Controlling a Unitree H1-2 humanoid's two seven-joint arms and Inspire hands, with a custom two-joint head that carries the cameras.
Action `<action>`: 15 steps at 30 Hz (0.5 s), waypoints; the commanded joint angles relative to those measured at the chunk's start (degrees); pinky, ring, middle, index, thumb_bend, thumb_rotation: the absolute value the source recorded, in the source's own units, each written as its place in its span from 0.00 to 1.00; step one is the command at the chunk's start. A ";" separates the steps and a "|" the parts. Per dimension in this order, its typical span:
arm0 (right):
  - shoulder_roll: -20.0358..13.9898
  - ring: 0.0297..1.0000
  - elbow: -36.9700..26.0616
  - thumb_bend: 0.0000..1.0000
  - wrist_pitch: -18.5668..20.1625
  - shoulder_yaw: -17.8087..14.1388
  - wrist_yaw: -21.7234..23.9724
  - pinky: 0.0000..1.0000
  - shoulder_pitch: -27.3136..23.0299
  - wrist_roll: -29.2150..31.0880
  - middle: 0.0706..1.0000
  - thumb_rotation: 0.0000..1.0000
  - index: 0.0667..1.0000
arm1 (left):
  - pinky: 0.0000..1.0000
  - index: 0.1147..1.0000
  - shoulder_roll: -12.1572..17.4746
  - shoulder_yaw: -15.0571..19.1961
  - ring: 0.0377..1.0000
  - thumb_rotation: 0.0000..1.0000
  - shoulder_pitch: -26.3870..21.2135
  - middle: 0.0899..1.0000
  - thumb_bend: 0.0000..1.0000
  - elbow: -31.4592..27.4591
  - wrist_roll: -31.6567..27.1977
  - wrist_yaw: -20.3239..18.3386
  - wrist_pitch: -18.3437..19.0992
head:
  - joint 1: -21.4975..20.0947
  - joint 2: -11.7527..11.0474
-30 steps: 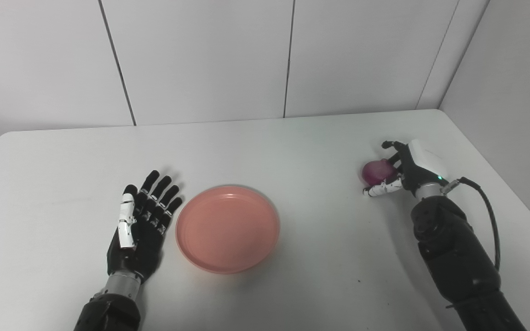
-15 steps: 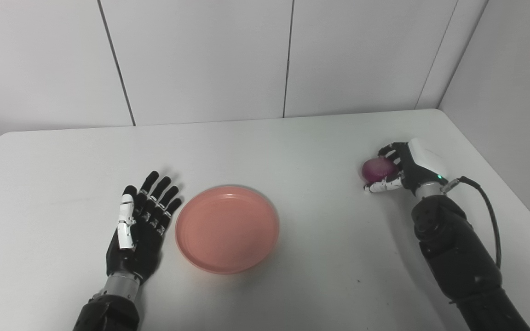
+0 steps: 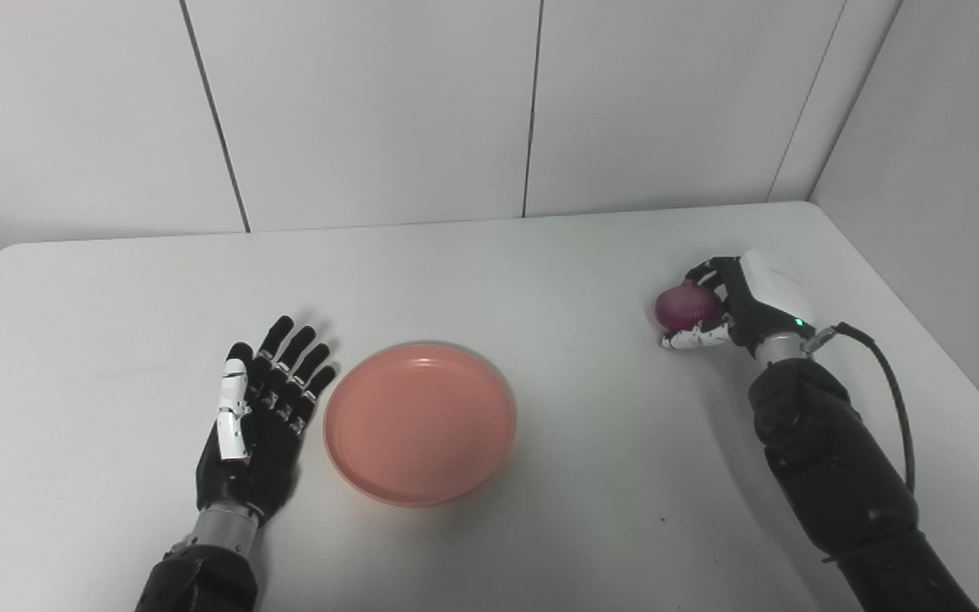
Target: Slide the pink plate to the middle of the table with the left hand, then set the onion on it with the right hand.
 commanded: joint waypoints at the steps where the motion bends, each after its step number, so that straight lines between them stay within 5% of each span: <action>1: -0.82 0.35 -3.26 0.50 -1.57 -0.62 -0.86 0.28 -2.30 -0.02 0.43 0.07 0.57 | 0.91 0.89 -0.15 0.06 0.91 1.00 0.78 0.91 0.41 0.12 0.12 1.00 1.29 | 0.00 -0.04; 8: -0.24 0.43 -7.26 0.50 -2.92 -0.89 -1.26 0.34 -2.11 0.66 0.49 0.04 0.56 | 0.92 0.90 -0.16 0.05 0.91 1.00 0.75 0.91 0.41 0.51 -0.01 0.79 0.92 | 0.50 -0.05; 13: 0.31 0.18 -10.34 0.50 -3.10 -0.12 -1.04 0.14 -2.60 -0.79 0.23 0.04 0.43 | 0.92 0.89 -0.30 -0.06 0.91 1.00 0.67 0.91 0.41 0.34 -0.03 0.84 1.09 | 1.02 -0.21; 15: 0.53 0.23 -11.82 0.49 -2.90 0.19 -0.56 0.17 -2.82 -1.36 0.29 0.05 0.47 | 0.92 0.90 -0.34 -0.05 0.91 1.00 0.63 0.92 0.41 0.50 -0.10 0.78 0.99 | 1.29 -0.22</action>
